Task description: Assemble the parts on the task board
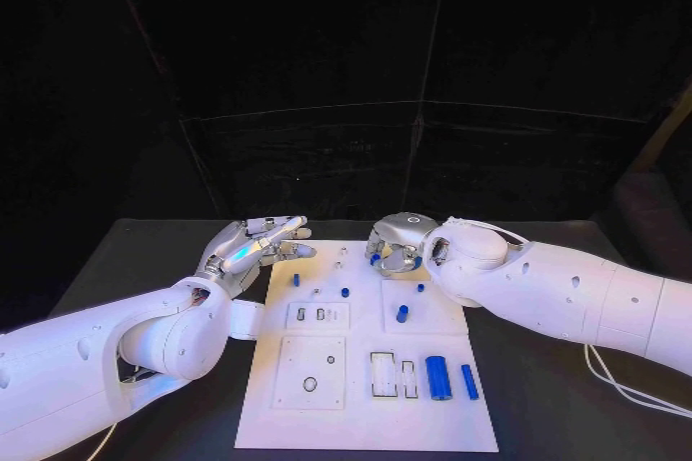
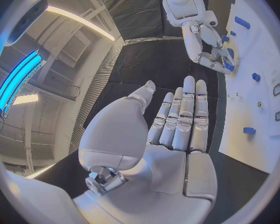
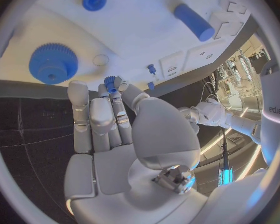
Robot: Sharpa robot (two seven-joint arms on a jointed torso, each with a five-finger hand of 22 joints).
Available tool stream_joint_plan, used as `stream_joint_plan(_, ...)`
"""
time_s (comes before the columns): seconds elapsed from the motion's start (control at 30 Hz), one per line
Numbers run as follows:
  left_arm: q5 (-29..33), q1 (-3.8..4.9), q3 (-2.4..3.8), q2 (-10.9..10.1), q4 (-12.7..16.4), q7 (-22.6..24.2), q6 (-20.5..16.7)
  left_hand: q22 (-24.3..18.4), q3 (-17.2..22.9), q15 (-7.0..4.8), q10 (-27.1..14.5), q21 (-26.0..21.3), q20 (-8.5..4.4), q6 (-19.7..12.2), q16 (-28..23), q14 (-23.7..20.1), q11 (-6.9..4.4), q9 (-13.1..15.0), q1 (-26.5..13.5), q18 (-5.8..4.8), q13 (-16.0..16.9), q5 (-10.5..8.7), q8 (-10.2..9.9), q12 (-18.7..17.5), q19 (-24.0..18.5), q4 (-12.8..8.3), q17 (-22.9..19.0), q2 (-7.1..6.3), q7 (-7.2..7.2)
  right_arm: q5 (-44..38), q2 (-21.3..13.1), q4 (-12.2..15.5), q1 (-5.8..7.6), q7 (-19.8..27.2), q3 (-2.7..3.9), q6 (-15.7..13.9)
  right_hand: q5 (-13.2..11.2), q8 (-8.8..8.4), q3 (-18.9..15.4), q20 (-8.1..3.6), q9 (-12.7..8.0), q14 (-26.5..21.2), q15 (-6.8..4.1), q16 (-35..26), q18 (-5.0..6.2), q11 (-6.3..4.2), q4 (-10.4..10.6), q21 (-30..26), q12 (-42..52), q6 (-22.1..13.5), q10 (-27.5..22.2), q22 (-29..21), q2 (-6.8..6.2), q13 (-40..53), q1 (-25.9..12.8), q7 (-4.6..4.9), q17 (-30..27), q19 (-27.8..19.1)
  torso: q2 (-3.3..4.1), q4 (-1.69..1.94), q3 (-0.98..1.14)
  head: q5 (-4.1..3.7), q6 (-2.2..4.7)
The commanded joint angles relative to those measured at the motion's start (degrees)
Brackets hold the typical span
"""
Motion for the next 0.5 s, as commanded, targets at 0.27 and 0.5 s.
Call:
stream_joint_plan(0.27,-0.4,0.10,0.01,0.4,-0.2,0.9,0.4,-0.1,0.3,0.44,-0.4,-0.2,0.20,-0.3,-0.4,-0.1,-0.09,-0.1,0.0,0.65,-0.1,0.11,-0.2,-0.4,-0.1,-0.2,0.1,0.63,0.74,-0.5,4.7,-4.7,0.46,-1.0,0.06,-6.1,0.0,-0.17,1.4,0.08,-0.2,1.2,-0.15,0.7,-0.54,-0.57,0.2,0.9,-0.2,-0.1,0.5,0.7,-0.85,0.0,-0.1,-0.04,0.4,0.0,0.27,0.12,0.10,0.20,-0.16)
stream_joint_plan(0.5,0.1,0.11,0.01,0.6,-0.5,1.5,-0.5,-0.2,0.9,0.48,-1.1,-0.4,0.25,-0.8,-0.7,-0.2,-0.08,-0.1,-0.1,0.66,-0.1,0.11,-0.3,-0.5,-0.1,-0.6,0.4,0.66,0.58,-0.6,7.8,-7.7,0.49,-0.7,0.07,-7.0,0.0,-0.65,2.4,0.25,-0.3,1.1,0.03,1.1,-0.57,-0.35,0.6,1.4,-0.6,-0.8,-0.2,1.0,-1.75,0.0,-0.5,0.11,0.6,-0.3,0.42,0.17,0.06,0.13,-0.26)
